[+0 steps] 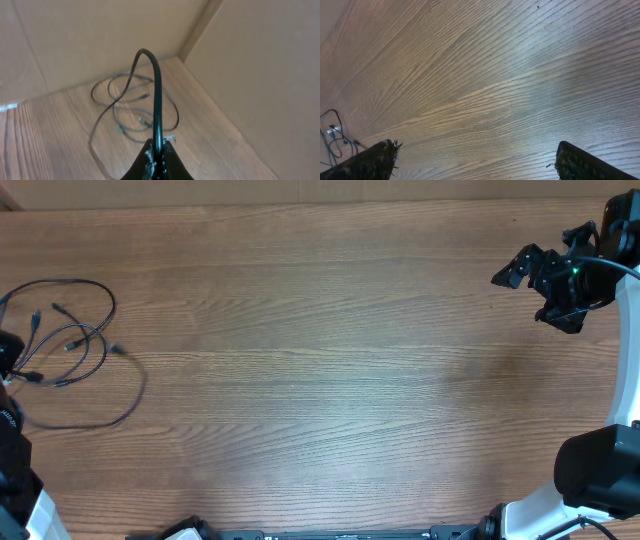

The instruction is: Untangle cables

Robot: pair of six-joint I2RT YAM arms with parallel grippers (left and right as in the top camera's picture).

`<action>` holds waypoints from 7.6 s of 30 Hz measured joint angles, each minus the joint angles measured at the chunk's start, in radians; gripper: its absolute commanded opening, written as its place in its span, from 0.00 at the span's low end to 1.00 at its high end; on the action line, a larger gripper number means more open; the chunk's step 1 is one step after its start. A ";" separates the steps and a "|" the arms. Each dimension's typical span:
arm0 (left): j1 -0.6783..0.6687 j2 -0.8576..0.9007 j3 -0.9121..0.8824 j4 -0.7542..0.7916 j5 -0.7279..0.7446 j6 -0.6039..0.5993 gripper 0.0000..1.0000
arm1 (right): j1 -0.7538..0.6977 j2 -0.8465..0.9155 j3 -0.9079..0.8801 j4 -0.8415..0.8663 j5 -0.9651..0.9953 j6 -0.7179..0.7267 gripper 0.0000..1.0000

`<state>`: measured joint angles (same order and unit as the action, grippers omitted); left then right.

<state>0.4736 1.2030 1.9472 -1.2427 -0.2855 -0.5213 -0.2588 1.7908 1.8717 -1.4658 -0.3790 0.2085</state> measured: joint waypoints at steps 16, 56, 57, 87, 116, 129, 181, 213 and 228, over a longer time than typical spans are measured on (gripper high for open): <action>-0.120 0.431 -0.003 0.069 0.012 0.124 0.80 | 0.013 0.000 0.000 -0.012 0.003 0.000 1.00; -0.226 0.087 -0.009 -0.153 0.464 0.273 1.00 | 0.138 -0.005 0.000 -0.064 0.006 -0.029 0.86; -0.226 0.075 -0.009 -0.158 0.482 0.288 0.99 | 0.151 -0.013 0.000 -0.064 0.006 -0.031 0.86; -0.225 0.200 -0.009 -0.172 0.529 0.320 0.99 | 0.188 -0.700 0.113 -0.116 0.096 -0.041 1.00; -0.225 0.423 -0.009 -0.172 0.536 0.320 1.00 | 0.168 -1.524 -1.277 1.332 0.135 0.030 1.00; -0.225 0.467 -0.009 -0.172 0.536 0.320 1.00 | 0.250 -1.775 -1.725 1.562 0.225 0.047 1.00; -0.226 0.467 -0.009 -0.172 0.536 0.320 1.00 | 0.266 -1.777 -1.853 1.390 0.274 0.050 1.00; -0.511 -0.633 -1.231 0.770 0.383 0.349 1.00 | 0.266 -1.778 -1.853 1.387 0.274 0.050 1.00; -0.511 -1.045 -1.812 1.427 0.257 0.350 1.00 | 0.266 -1.778 -1.853 1.387 0.274 0.050 1.00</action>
<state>-0.0372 0.1577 0.1352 0.1841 -0.0280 -0.1715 0.0071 0.0128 0.0185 -0.0788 -0.1051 0.2584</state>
